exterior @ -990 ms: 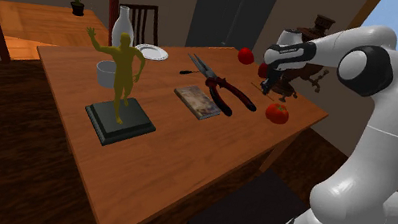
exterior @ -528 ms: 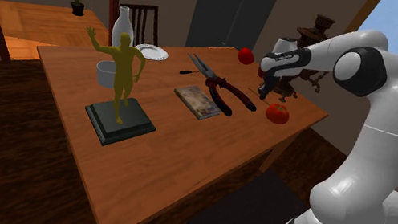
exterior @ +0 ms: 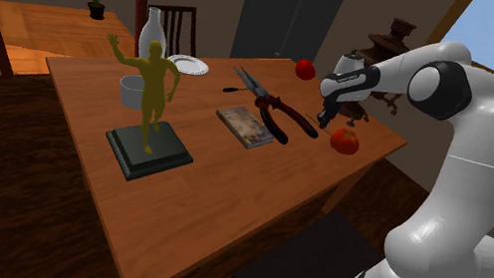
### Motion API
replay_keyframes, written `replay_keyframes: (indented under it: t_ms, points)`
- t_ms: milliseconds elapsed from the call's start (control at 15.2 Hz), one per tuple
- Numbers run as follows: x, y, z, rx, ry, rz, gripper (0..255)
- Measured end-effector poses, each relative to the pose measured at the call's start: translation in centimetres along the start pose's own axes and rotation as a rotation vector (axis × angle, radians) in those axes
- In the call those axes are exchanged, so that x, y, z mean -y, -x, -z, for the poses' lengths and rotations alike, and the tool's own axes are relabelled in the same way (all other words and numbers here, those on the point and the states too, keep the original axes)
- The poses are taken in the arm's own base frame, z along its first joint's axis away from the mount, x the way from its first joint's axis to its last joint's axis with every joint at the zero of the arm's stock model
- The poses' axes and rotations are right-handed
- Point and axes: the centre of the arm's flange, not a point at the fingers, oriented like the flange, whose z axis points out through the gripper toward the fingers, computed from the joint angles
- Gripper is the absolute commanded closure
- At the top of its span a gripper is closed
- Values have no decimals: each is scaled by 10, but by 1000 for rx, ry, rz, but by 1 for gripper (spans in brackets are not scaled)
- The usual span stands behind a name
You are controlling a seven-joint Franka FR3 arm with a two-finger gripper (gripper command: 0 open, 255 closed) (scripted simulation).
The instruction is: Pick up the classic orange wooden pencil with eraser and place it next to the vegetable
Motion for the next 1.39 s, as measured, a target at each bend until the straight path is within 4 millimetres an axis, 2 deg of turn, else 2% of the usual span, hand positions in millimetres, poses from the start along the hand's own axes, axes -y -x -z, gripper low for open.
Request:
replay_keyframes:
  t_ms: [198, 264, 660, 990, 1386]
  points:
    - [0, 0, 0, 0, 0, 0, 255]
    - [0, 0, 0, 0, 0, 0, 0]
    - [0, 0, 0, 0, 0, 0, 0]
    - [-1, -1, 46, -2, 1, 0, 0]
    - [0, 0, 50, 0, 0, 0, 0]
